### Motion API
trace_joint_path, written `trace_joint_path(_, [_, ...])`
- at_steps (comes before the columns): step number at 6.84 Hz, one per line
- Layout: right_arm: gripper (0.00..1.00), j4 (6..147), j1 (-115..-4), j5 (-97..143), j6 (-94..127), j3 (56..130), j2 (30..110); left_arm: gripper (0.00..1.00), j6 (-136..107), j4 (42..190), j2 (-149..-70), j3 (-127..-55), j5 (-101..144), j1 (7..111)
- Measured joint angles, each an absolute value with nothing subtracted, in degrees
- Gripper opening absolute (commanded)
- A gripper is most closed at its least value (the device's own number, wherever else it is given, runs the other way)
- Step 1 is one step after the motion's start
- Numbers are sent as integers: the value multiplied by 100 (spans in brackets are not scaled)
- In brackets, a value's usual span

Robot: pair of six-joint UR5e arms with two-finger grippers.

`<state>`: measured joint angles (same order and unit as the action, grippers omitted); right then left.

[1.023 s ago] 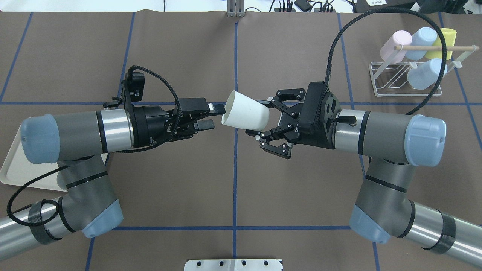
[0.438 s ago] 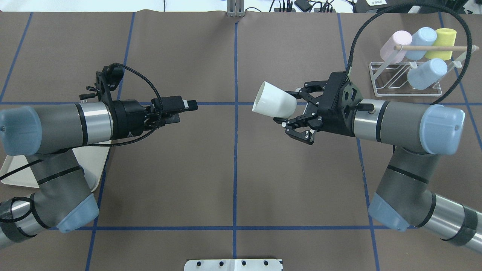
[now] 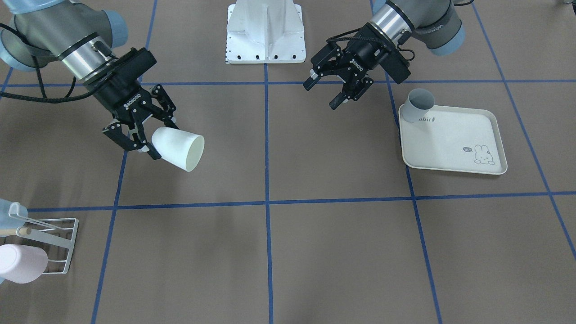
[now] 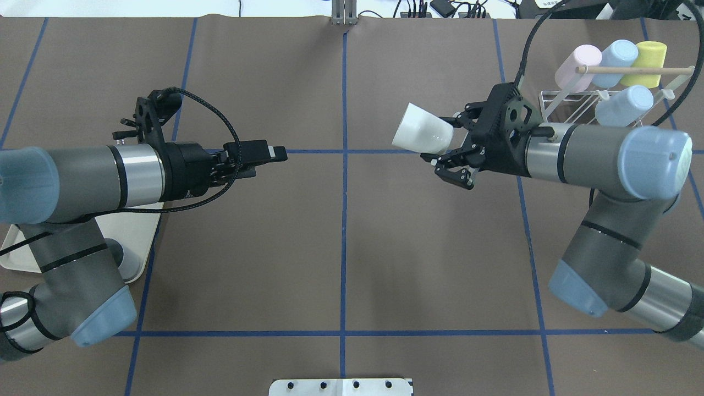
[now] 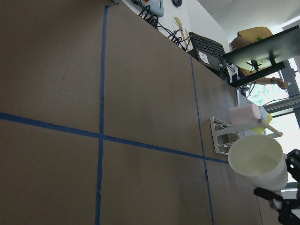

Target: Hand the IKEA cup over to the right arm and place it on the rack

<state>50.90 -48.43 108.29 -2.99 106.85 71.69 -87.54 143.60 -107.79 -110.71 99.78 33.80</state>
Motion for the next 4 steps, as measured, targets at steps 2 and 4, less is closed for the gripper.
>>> trace_joint_path(2, [0, 6458, -5485, 10960, -2129, 10706, 6837, 100, -8738, 14321, -10776, -11055, 9949, 3343])
trace_joint_path(4, [0, 6949, -5840, 10482, -3207, 10797, 7177, 100, -8737, 14318, -10775, -11042, 9934, 3327])
